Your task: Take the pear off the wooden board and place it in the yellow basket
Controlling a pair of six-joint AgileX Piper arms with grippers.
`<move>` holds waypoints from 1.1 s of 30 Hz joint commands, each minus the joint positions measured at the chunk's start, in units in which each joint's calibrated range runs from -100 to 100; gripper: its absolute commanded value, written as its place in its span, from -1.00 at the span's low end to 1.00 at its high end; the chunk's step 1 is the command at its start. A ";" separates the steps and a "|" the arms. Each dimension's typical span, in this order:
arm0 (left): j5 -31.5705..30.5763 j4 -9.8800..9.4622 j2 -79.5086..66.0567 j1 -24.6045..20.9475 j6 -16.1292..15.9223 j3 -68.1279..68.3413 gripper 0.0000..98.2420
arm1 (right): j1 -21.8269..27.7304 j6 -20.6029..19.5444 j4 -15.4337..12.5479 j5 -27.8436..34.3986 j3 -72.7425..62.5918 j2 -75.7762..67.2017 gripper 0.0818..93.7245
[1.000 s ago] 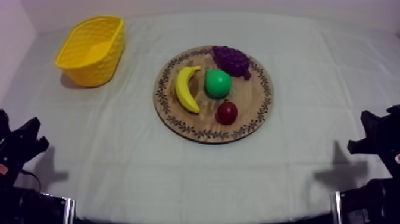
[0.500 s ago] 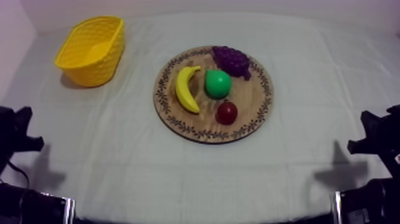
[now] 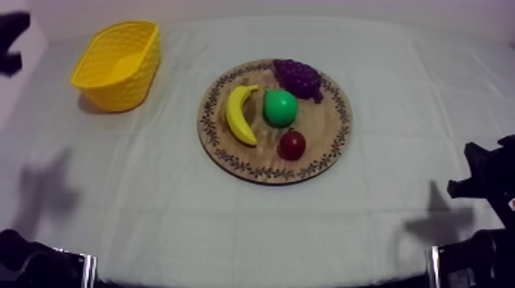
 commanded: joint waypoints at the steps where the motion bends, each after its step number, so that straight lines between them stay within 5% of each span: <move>1: 0.25 -0.64 12.06 3.91 0.40 -13.76 -1.00 | -0.01 0.02 0.00 -0.02 0.04 -0.02 -0.99; 7: 0.42 -1.13 24.64 8.57 3.05 -21.84 -1.00 | -0.01 0.02 0.00 -0.02 0.04 -0.02 -0.99; 14: 0.26 0.02 37.85 11.30 10.83 -27.01 -0.99 | -0.01 0.02 0.00 -0.02 0.04 -0.02 -0.99; 22: -3.96 5.80 50.30 11.97 18.54 -27.27 -0.99 | -0.01 0.02 0.00 -0.02 0.04 -0.02 -0.99; 28: -7.95 11.98 56.71 12.16 20.15 -25.20 -0.99 | -0.01 0.02 0.00 -0.02 0.04 -0.02 -0.99; 33: -9.64 13.78 59.30 12.98 20.89 -24.69 -0.93 | -0.01 0.02 0.00 -0.02 0.04 -0.02 -0.99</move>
